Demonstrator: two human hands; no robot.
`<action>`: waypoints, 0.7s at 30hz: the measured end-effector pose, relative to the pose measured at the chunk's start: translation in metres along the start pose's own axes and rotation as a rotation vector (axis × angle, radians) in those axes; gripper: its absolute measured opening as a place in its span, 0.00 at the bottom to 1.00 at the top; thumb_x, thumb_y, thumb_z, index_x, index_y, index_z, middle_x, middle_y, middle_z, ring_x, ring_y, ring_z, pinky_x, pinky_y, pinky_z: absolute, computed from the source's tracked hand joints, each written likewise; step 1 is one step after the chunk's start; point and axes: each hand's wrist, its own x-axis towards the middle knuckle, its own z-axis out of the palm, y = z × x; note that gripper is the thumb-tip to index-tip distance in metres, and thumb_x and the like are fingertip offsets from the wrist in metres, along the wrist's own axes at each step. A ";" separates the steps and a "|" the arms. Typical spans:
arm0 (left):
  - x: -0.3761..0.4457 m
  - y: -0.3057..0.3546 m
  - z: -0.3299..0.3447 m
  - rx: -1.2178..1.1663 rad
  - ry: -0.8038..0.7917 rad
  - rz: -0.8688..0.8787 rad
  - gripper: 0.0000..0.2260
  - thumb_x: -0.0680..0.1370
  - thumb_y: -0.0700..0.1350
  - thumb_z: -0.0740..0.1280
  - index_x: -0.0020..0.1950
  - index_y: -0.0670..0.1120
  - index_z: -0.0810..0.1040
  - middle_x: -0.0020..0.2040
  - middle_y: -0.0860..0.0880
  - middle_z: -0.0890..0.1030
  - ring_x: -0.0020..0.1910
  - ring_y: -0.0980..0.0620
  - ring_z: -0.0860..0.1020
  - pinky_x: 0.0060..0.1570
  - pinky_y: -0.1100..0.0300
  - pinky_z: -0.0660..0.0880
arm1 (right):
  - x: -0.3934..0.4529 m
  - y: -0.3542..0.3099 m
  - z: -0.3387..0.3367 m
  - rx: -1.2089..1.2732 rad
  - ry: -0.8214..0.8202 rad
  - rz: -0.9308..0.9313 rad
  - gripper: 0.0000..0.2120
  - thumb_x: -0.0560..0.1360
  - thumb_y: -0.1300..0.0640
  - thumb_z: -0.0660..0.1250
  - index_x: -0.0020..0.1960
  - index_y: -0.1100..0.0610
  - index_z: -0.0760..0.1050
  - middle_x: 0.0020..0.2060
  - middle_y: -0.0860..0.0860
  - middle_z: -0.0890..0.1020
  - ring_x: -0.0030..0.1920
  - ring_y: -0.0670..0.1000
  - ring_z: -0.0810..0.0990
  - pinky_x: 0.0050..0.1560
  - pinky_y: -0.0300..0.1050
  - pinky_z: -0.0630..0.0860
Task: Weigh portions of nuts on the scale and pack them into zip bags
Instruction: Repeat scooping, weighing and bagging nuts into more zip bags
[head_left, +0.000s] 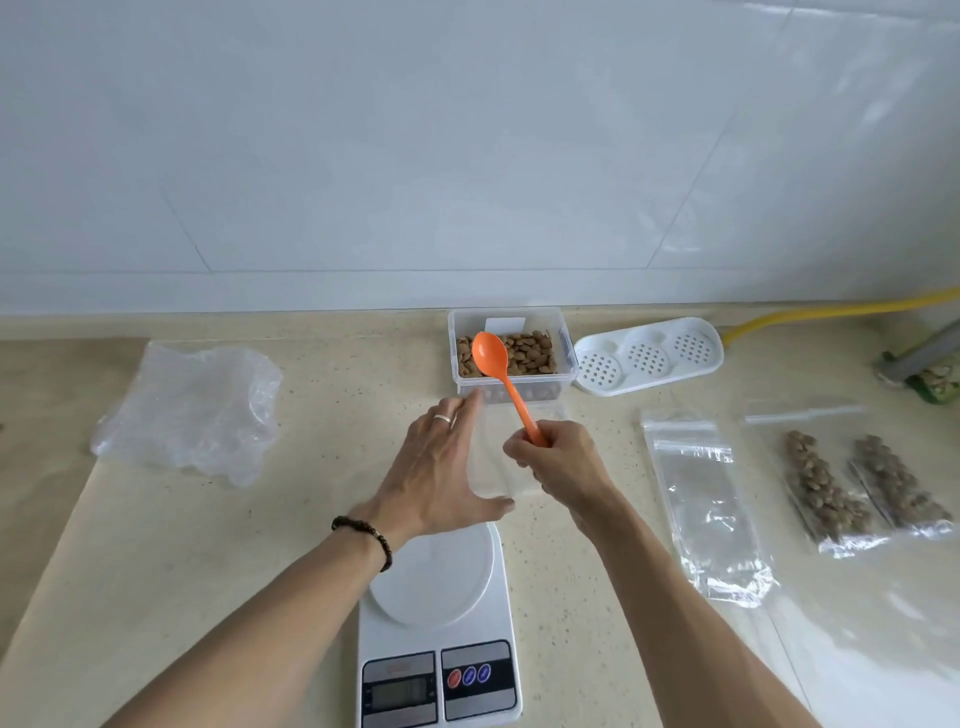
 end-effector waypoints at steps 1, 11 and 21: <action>0.002 -0.001 -0.002 -0.014 0.019 0.004 0.53 0.63 0.64 0.74 0.78 0.48 0.48 0.68 0.49 0.63 0.68 0.50 0.63 0.69 0.56 0.61 | 0.002 -0.001 0.000 0.010 0.018 0.004 0.06 0.70 0.60 0.69 0.39 0.64 0.78 0.30 0.51 0.75 0.28 0.45 0.67 0.31 0.39 0.66; 0.014 -0.004 -0.014 -0.035 0.053 -0.081 0.45 0.66 0.64 0.72 0.76 0.50 0.55 0.64 0.52 0.66 0.65 0.51 0.67 0.66 0.57 0.64 | 0.028 -0.017 -0.022 -0.103 0.148 -0.004 0.12 0.76 0.64 0.55 0.43 0.68 0.76 0.32 0.55 0.73 0.32 0.53 0.69 0.35 0.50 0.67; 0.029 0.000 -0.015 -0.011 0.111 -0.254 0.39 0.67 0.63 0.71 0.73 0.59 0.56 0.68 0.48 0.66 0.59 0.48 0.72 0.56 0.55 0.72 | 0.093 -0.034 -0.070 -0.315 0.373 -0.257 0.08 0.76 0.62 0.65 0.54 0.60 0.78 0.40 0.51 0.81 0.40 0.51 0.79 0.39 0.41 0.73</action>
